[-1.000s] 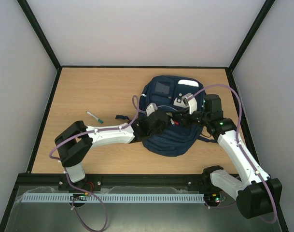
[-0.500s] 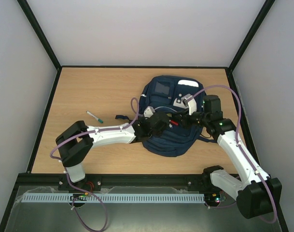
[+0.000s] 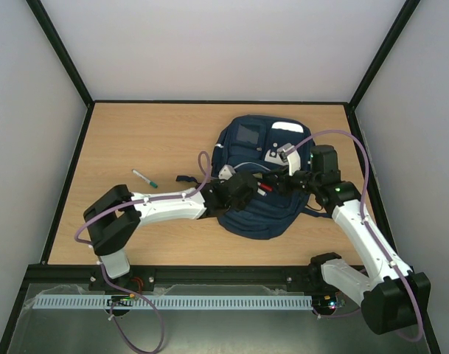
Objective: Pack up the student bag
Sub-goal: Place the stationery in the student bag.
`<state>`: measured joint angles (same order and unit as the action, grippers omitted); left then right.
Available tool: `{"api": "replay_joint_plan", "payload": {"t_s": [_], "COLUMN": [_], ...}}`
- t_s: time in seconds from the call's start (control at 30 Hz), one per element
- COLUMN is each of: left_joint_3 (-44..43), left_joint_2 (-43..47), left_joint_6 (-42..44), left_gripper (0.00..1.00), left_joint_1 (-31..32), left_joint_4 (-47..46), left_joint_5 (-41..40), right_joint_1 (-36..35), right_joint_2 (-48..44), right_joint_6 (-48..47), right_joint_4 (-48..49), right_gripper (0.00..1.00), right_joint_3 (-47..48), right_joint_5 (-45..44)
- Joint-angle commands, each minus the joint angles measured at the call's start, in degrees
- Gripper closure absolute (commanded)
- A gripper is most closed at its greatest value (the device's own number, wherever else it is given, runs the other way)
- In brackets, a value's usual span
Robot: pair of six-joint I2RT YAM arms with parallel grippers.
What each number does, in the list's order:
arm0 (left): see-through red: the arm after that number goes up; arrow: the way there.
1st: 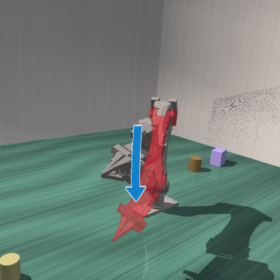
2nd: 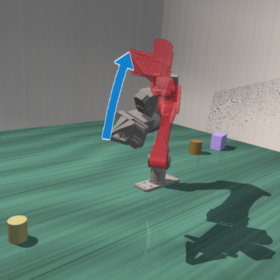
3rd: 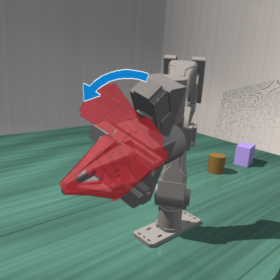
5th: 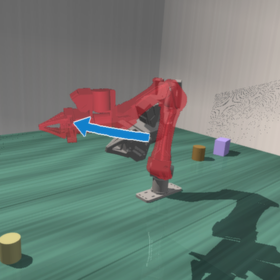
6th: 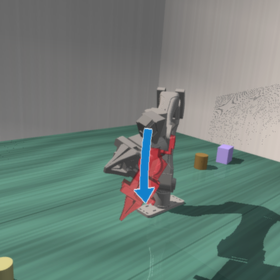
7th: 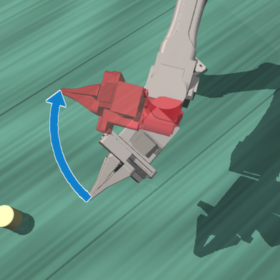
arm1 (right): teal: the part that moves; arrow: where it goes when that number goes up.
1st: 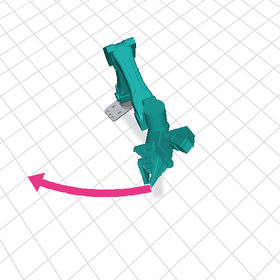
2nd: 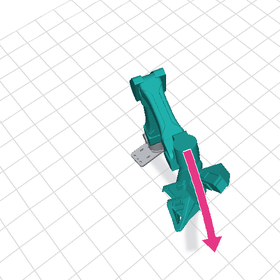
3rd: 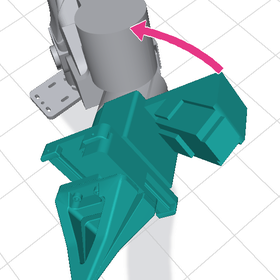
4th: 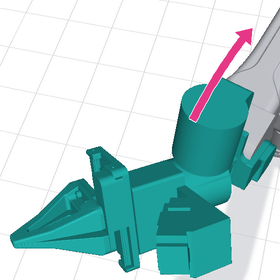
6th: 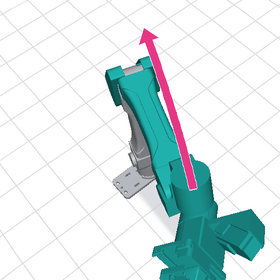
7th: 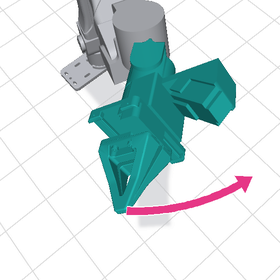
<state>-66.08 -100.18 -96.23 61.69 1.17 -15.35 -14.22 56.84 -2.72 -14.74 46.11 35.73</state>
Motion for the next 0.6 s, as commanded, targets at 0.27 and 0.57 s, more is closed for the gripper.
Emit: {"api": "replay_joint_plan", "payload": {"t_s": [0.27,0.57], "left_joint_3": [-9.03,-8.56], "left_joint_2": [-10.53,-7.48], "left_joint_6": [8.83,15.82], "left_gripper": [0.88,0.89], "left_joint_1": [-2.97,-2.2], "left_joint_4": [1.07,0.19], "left_joint_5": [0.73,0.12], "right_joint_1": [-0.2,-0.19], "right_joint_2": [-3.31,-3.01], "right_joint_6": [1.35,0.92], "right_joint_4": [2.67,3.23], "right_gripper": [0.99,0.99], "right_joint_3": [1.17,0.64], "right_joint_5": [4.43,2.76]}}
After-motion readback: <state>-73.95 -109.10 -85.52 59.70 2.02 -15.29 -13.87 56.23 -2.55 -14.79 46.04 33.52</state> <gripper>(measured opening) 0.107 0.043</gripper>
